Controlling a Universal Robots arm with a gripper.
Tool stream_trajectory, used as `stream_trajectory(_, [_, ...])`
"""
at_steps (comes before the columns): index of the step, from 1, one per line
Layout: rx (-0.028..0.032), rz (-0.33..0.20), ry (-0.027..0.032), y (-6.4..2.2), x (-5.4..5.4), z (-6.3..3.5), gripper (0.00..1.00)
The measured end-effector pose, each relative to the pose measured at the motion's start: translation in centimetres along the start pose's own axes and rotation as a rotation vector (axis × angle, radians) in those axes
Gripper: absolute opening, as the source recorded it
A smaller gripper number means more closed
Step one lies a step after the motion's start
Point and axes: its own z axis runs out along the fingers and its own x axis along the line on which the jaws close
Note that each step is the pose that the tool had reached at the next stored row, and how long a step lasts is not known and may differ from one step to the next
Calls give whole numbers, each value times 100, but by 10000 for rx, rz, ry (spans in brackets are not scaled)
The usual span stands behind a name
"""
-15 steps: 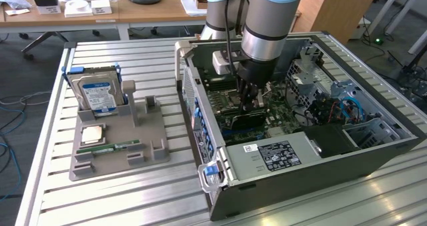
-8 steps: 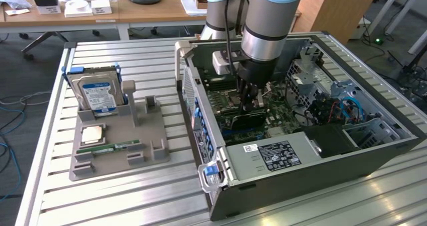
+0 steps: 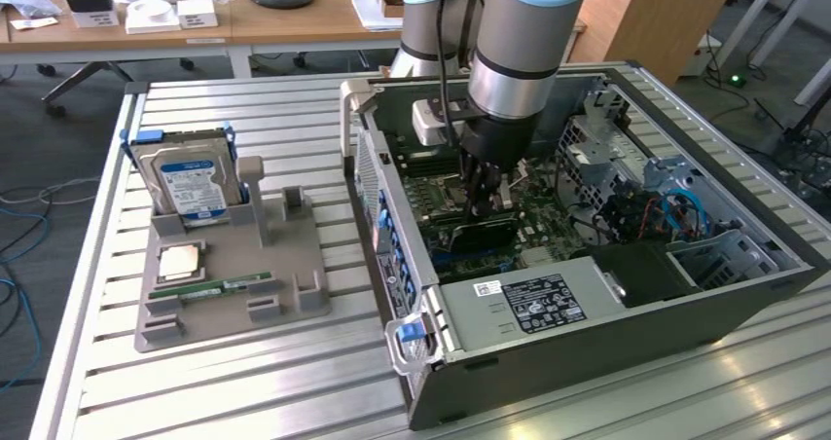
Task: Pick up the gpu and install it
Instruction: 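Press down on the gpu until it lock into place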
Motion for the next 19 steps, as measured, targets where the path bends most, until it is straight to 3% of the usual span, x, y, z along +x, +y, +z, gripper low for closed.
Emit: stream_trajectory(19, [0,1,-1,7,0,18,11])
